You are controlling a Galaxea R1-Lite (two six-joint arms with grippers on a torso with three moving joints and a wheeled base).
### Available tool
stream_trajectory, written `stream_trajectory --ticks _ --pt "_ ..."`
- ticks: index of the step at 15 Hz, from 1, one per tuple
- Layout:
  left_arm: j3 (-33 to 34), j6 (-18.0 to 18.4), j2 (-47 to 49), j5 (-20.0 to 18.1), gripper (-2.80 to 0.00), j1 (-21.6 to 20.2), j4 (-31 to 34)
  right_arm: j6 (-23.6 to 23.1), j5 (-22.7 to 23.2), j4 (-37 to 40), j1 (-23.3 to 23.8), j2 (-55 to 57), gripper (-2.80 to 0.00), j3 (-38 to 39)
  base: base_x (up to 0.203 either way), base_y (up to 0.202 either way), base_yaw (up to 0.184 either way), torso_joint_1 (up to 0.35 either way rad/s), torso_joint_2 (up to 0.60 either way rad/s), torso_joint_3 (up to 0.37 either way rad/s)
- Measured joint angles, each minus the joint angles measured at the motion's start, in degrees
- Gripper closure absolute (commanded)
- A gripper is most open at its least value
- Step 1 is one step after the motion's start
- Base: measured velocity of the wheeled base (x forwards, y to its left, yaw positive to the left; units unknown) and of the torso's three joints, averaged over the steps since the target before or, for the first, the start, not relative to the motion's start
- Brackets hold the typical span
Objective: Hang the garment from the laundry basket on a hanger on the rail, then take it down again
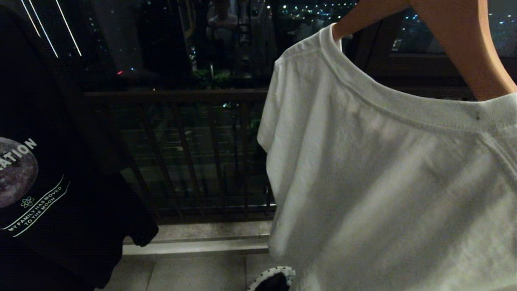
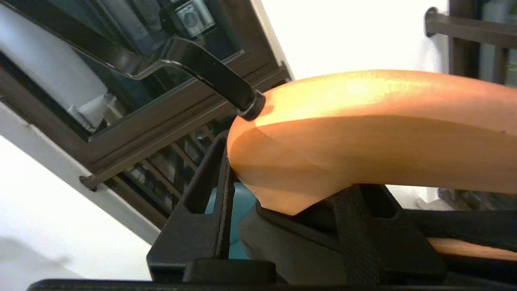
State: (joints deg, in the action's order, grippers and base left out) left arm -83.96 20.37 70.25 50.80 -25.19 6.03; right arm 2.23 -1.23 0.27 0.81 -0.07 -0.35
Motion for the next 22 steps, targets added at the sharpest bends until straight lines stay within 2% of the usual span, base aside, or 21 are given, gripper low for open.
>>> stream_trajectory --ticks 5,9,12,22 --pt "0.91 -0.41 0.04 2.12 0.0 1.75 -1.29 -0.02 0.02 -0.01 0.01 0.0 0.0 0.0 0.0 0.0 0.0 0.0 0.0 0.0" --pt "5.02 1.23 0.15 5.75 0.0 2.17 -12.66 0.0 0.0 0.0 0.01 0.0 0.0 0.0 0.0 0.0 0.0 0.0 0.0 0.0" --pt "6.69 1.32 0.13 7.51 0.0 2.12 -15.69 -0.02 0.01 0.0 -0.02 0.0 0.0 0.0 0.0 0.0 0.0 0.0 0.0 0.0" --pt "7.56 1.1 1.33 7.69 0.0 1.84 -21.83 -0.02 0.01 -0.01 0.01 0.0 0.0 0.0 0.0 0.0 0.0 0.0 0.0 0.0"
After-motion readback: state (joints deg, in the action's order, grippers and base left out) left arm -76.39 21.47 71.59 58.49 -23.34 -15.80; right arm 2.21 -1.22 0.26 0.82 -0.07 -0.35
